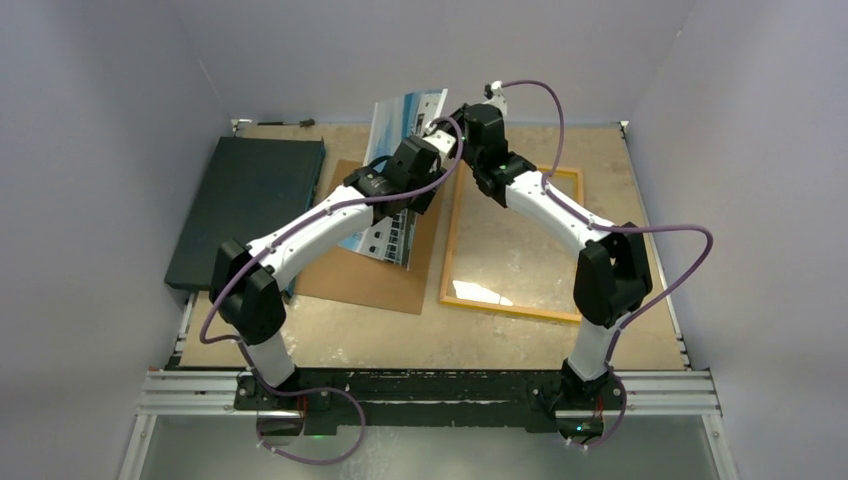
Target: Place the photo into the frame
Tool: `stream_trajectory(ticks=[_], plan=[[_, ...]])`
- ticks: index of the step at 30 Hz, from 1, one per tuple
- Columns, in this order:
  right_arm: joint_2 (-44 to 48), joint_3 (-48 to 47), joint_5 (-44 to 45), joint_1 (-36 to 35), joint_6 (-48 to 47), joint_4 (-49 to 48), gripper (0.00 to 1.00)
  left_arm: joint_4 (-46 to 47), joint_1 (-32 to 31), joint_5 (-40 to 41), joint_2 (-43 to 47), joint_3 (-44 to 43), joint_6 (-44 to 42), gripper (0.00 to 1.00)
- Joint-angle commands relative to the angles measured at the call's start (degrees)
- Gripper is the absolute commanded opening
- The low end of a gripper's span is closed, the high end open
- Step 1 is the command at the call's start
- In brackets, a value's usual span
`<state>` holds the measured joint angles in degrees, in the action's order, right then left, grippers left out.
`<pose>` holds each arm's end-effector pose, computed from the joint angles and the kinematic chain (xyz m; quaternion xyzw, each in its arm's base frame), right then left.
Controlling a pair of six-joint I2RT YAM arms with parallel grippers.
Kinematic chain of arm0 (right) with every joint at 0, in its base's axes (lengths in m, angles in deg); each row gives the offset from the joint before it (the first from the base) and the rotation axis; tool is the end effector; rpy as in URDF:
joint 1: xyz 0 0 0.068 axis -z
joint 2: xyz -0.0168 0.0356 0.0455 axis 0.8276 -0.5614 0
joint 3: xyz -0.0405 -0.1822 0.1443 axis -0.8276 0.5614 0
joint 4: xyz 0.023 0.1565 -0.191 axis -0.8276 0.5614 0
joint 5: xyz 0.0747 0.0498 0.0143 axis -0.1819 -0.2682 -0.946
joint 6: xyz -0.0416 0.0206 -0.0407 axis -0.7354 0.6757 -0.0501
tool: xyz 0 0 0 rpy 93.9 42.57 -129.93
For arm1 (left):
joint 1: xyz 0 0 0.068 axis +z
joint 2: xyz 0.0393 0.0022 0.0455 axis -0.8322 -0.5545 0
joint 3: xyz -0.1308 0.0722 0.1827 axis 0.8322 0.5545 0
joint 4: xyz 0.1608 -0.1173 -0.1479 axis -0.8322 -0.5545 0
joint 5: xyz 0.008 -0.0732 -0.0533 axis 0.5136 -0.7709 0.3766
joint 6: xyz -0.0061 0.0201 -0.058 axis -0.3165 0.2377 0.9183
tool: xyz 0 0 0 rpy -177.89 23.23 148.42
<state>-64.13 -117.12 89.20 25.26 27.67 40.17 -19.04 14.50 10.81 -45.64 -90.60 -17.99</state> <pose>0.3751 0.2142 0.3185 0.2112 0.7126 0.4207 0.5202 0.2947 -0.2442 0.2844 0.2244 0.8757 -0.0253 0.4268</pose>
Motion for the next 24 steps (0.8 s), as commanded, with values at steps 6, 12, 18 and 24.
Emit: stream_trajectory(ticks=[6,12,18,24], plan=[[1.4,-0.9,0.1,-0.2,1.6,1.2,0.00,2.2,-0.7,6.3,1.3,2.9,-3.7,0.14],[1.7,-0.5,-2.1,0.0,1.9,1.5,0.04,2.6,-0.7,7.3,3.6,3.2,-4.6,0.00],[3.7,-0.5,-7.8,2.9,-0.3,2.3,0.58,2.0,-0.7,4.2,6.6,1.0,-9.3,0.00],[14.6,6.6,-8.0,11.2,-2.1,2.5,0.96,-2.3,-0.6,1.3,5.9,-9.2,-11.0,0.00]])
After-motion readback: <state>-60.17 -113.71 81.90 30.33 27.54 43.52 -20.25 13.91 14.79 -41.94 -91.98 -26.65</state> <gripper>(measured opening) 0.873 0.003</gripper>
